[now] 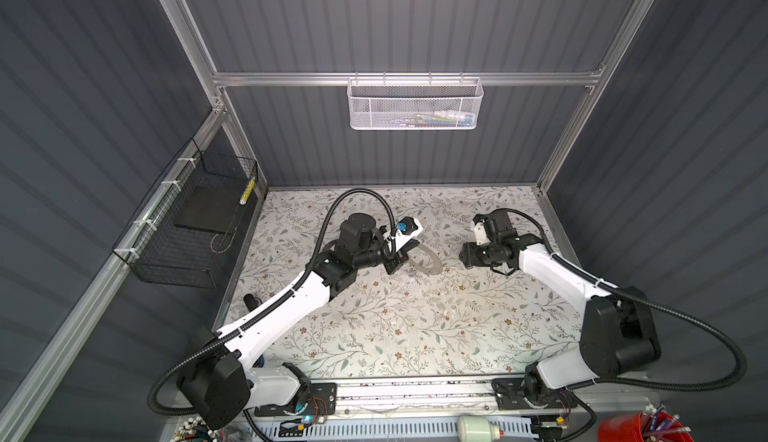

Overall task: Put the keys on the keyring
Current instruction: 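Move the right gripper over the black key fob on the table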

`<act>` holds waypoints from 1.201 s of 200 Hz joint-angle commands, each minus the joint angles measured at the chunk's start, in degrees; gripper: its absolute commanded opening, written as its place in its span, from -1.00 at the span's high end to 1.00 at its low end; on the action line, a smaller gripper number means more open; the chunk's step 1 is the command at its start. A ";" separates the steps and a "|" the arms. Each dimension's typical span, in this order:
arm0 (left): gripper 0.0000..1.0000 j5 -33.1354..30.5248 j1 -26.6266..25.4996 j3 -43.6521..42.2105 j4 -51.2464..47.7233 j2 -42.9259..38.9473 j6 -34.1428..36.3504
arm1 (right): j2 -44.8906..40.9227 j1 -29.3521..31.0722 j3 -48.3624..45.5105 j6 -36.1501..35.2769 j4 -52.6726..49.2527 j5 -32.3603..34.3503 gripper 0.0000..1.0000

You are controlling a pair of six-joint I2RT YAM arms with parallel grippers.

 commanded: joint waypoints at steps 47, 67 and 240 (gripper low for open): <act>1.00 -2.38 -0.37 1.27 1.79 2.62 1.07 | 10.91 -1.97 9.35 -1.26 -6.47 -3.18 -0.30; 1.00 -2.32 -0.31 2.02 1.34 3.51 1.51 | 13.87 -2.07 11.86 -1.10 -7.72 -4.16 -0.30; 1.00 -1.51 -0.32 3.39 1.57 6.78 3.34 | 21.72 -1.99 13.35 -0.11 -5.31 -3.11 -0.31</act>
